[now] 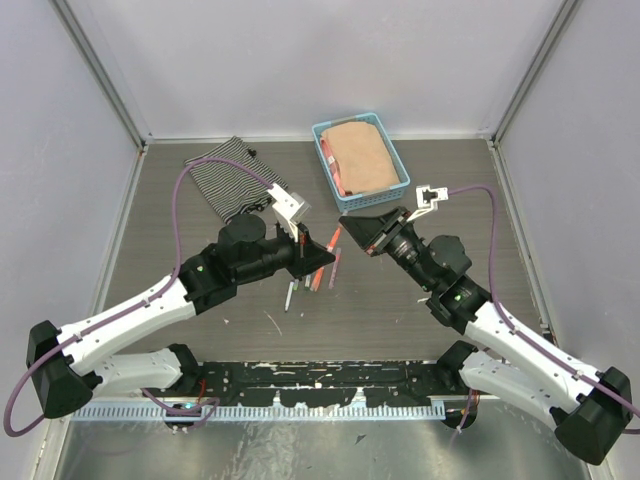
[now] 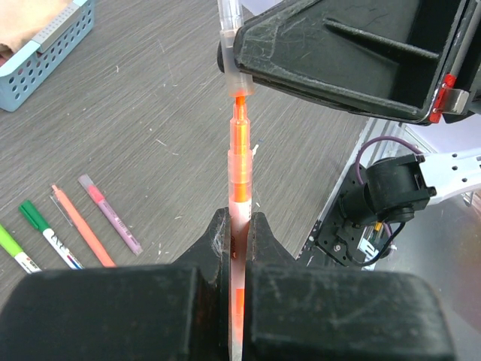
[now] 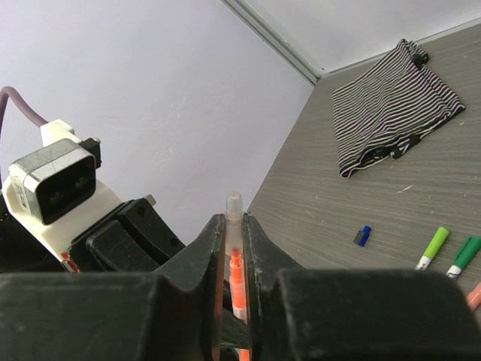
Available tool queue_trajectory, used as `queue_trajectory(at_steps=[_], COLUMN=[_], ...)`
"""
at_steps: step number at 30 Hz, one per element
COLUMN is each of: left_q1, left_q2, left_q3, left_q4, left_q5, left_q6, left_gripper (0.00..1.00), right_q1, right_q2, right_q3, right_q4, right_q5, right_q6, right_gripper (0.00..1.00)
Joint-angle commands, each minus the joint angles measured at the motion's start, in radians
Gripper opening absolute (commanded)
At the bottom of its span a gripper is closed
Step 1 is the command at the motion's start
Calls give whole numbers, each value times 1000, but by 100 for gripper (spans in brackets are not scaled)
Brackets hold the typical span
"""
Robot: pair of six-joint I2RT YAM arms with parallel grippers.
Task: Insert the pens into the pen caps
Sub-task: Insert the pen cap onto the pen.
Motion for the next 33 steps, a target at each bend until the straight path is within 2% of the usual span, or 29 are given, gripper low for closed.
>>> queue_trajectory(at_steps=[1,33], left_q1=[-3,-3], left_q2=[-5,3], left_q3=[17,25], left_q4=[37,60], left_q5=[-9,-19], left_q6=[3,-15], left_gripper=[0,0], right_q1=[1,33], right_q2=[5,12], right_q3=[48,0], right_q4=[22,-19], right_q5=[6,-49], right_q6=[-22,-107], right_gripper=[0,1])
